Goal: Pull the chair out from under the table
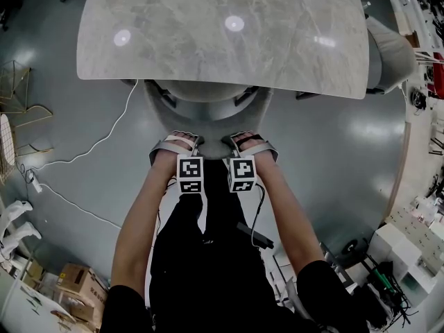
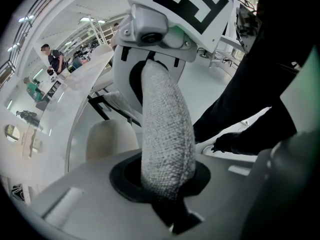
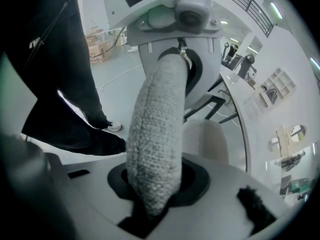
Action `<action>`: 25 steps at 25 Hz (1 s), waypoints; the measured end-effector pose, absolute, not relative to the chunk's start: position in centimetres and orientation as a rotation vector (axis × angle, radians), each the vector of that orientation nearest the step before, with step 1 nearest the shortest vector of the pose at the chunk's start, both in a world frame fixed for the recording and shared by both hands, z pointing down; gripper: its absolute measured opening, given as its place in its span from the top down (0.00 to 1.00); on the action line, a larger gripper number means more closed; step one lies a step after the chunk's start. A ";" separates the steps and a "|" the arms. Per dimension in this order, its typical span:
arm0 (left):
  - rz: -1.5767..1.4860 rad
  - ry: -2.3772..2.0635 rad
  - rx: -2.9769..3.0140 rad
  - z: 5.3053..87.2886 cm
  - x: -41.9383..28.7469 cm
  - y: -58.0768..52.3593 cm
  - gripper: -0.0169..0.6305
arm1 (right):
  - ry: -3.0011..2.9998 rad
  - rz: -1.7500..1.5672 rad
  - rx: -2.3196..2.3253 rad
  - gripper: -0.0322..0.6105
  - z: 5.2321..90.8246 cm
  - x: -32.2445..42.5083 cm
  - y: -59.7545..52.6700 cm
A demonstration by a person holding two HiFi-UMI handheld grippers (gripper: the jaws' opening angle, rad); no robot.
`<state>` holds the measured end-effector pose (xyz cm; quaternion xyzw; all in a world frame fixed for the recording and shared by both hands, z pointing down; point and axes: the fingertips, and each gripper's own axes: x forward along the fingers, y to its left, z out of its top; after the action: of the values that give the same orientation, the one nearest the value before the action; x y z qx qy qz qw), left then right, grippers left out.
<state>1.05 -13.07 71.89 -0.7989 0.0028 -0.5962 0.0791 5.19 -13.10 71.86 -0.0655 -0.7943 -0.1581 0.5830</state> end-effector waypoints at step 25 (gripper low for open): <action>-1.782 -0.052 -2.380 71.8 0.0 -7.4 0.86 | -1.862 -0.323 -0.131 0.81 71.6 4.0 -7.1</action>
<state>-0.03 -7.43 71.76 -0.7975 -0.0173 -0.5972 0.0838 4.02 -7.14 71.57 -0.0561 -0.7979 -0.1384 0.5840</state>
